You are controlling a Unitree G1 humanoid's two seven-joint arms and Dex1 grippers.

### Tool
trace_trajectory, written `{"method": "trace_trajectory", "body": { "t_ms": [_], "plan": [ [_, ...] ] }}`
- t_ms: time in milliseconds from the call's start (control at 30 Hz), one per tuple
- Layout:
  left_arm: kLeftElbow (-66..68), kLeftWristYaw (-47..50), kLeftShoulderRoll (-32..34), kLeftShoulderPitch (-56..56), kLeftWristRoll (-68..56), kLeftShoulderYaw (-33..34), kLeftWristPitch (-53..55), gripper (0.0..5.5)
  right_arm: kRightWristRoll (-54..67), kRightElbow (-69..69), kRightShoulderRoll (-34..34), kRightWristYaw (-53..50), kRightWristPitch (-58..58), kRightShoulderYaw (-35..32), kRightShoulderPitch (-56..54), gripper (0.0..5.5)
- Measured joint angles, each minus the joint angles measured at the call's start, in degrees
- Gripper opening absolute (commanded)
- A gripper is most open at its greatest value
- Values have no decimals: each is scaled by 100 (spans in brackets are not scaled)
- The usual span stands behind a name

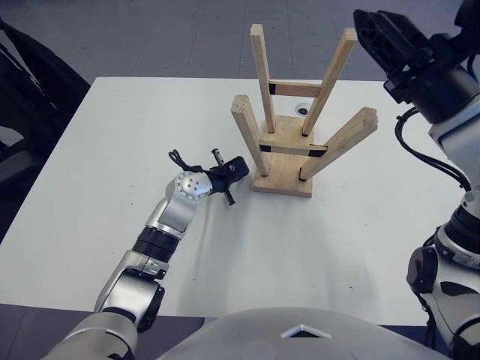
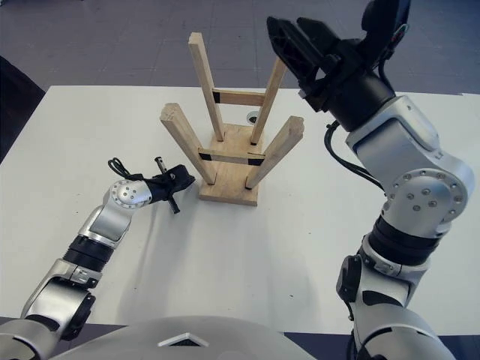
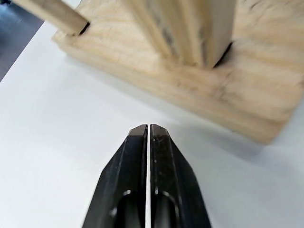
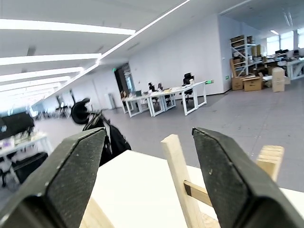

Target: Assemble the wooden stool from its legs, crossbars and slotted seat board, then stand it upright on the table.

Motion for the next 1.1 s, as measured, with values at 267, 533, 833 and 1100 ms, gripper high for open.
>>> {"method": "trace_trajectory", "body": {
  "t_ms": [267,533,833,1100],
  "plan": [
    [-691,1012,89,773,-256,949,-260,10,65,-89,130,-246,24,256,236,335],
    [-655,1188,-43,949,-133,722,-262,10,-1832,-629,-702,793,-569,1564,500,335],
    [-657,1257,-63,1121,-133,644,-263,10,-1262,-364,-551,672,-573,798,-1567,335],
    [-657,1174,111,1145,-141,697,-268,10,-1031,-297,-217,776,-575,873,-474,335]
  ]
}}
